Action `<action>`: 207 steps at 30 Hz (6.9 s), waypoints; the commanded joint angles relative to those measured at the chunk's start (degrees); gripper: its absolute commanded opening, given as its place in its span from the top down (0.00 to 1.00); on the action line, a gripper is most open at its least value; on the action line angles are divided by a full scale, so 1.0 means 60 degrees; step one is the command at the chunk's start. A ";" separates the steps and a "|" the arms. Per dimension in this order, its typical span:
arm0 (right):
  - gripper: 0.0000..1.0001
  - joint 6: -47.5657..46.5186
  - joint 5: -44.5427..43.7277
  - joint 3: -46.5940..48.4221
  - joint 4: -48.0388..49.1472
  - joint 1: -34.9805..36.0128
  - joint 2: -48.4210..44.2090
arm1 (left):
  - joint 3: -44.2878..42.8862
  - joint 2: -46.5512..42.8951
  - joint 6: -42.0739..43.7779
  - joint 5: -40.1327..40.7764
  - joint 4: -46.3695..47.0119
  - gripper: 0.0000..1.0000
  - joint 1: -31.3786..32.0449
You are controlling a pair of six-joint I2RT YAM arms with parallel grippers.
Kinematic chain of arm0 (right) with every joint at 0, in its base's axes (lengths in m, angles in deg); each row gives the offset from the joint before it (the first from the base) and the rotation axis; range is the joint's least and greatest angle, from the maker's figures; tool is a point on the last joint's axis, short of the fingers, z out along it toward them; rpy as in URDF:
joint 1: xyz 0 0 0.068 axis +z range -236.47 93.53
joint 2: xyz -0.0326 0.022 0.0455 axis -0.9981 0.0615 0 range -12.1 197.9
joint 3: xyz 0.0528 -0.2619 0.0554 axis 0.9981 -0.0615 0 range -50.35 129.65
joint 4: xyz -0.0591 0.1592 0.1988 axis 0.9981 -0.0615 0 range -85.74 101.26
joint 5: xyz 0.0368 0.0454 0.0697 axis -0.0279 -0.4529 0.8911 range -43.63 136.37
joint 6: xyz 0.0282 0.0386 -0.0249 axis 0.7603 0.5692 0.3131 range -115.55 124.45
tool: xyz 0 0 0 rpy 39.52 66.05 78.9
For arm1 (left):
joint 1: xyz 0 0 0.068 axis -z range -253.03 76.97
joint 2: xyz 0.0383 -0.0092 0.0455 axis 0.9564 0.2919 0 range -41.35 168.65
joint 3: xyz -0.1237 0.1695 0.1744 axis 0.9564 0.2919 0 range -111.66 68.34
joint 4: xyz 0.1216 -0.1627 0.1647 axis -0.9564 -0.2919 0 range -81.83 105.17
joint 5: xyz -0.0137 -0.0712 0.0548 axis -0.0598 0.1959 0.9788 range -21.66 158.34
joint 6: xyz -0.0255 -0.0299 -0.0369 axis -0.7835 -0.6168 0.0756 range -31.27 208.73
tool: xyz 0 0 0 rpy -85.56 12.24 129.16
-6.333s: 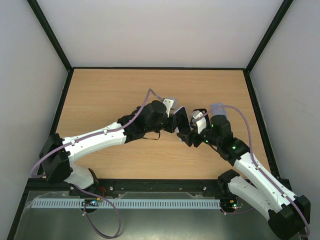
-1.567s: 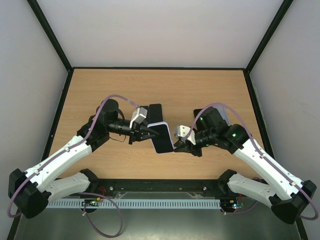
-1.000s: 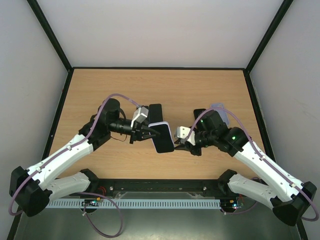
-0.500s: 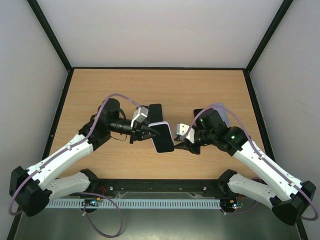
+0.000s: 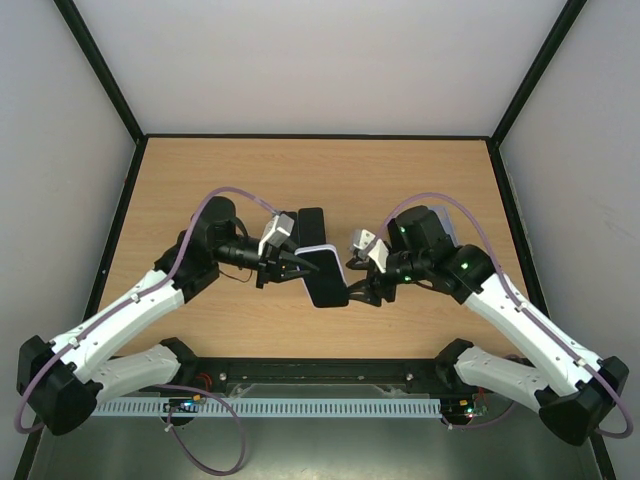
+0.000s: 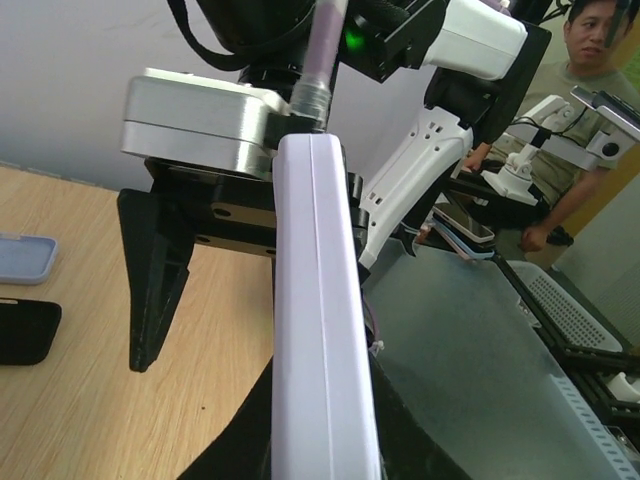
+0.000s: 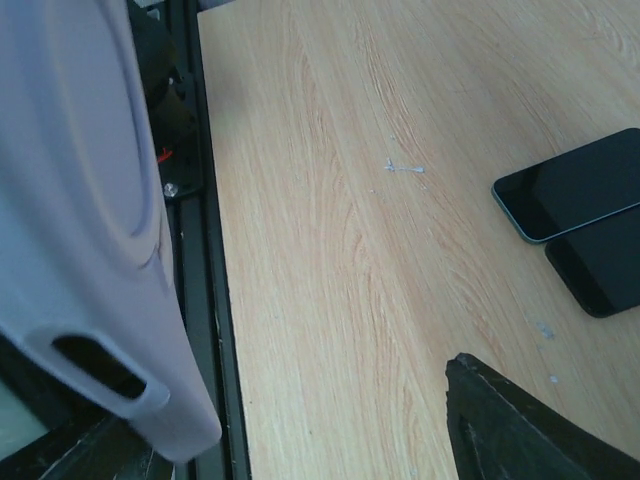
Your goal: Take the phone out of the phone case
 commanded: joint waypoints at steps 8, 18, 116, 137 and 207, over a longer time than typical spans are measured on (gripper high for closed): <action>0.37 0.2928 -0.0609 0.0972 0.3790 -0.0096 0.0402 | 0.0076 0.0774 -0.3460 0.1255 0.2598 0.97 0.0029; 0.63 0.2959 -0.0786 0.0270 0.4321 -0.0096 -0.0201 | -0.0096 0.1342 -0.4966 0.3116 0.3429 0.97 0.0046; 0.11 -0.4513 -0.1520 0.1313 -0.3828 -0.0931 0.6786 | 0.4322 -0.0537 -0.4843 0.9387 0.0196 0.22 0.1117; 0.24 -0.4287 0.1833 0.2932 -0.4494 -0.0433 0.8411 | 0.4956 0.2209 -0.6838 0.8517 0.3322 0.21 0.1076; 0.43 0.0193 -0.1874 0.2434 -0.0672 -0.0762 0.6501 | 0.4498 0.4538 -0.7289 0.8373 0.4306 0.41 0.1723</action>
